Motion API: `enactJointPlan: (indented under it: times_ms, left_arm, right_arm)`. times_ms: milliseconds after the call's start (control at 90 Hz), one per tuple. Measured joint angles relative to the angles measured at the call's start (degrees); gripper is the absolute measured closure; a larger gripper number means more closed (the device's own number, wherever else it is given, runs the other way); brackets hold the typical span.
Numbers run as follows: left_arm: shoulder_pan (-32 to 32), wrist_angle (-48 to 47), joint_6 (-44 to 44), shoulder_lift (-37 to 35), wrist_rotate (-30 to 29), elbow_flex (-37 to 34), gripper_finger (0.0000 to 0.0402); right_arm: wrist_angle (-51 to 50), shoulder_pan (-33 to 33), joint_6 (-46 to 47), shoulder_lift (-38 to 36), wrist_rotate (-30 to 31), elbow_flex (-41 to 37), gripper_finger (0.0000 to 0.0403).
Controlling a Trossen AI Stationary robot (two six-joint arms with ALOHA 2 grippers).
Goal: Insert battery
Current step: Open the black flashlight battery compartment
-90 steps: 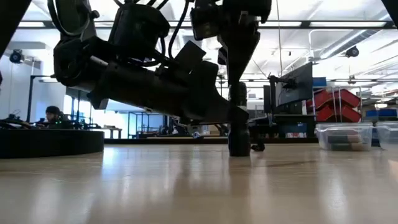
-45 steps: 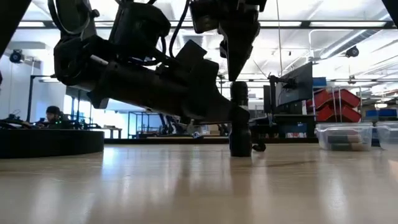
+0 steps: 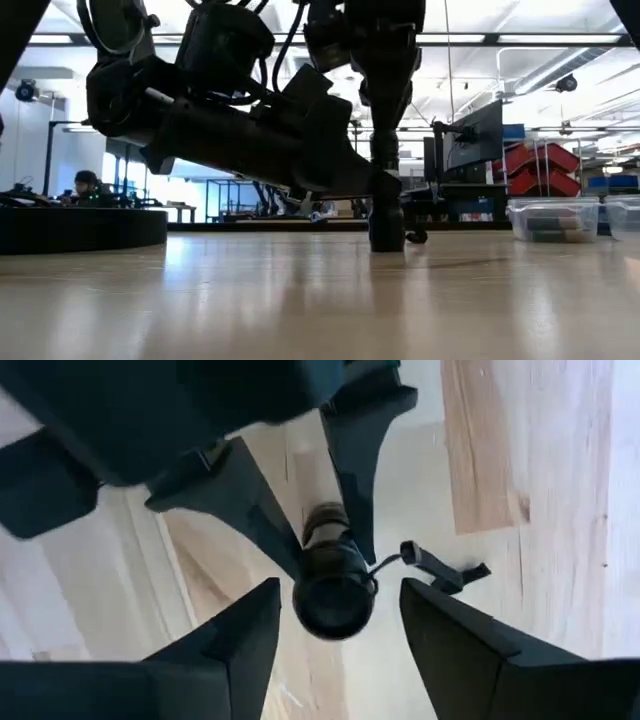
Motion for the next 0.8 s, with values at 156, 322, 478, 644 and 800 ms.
enactJointPlan:
  times_ms: [156,322,478,644,800]
  left_arm:
    - [0.00,-0.06,-0.01,-0.02,0.00,0.00,0.0299]
    - [0.04,-0.44,-0.02,-0.02,0.24,0.00,0.0301]
    - [0.11,-0.64,0.08,-0.24,1.78,-0.09,0.0302]
    - [0.17,-1.05,1.43,-0.79,5.68,-0.19,0.0303]
    - [0.17,-1.21,3.26,-2.55,8.70,-2.07,0.0302]
  right_arm:
    - [-0.04,0.00,-0.48,0.97,-0.16,-0.55,0.0242]
    - [0.02,0.04,-2.29,0.92,-0.22,-0.58,0.0287]
    - [-0.15,0.04,-5.90,0.84,-0.35,-0.58,0.0310]
    - [-0.07,0.53,-13.86,0.84,-0.75,-0.58,0.0310]
    - [0.97,1.67,-25.64,0.84,-0.64,-0.58,0.0303]
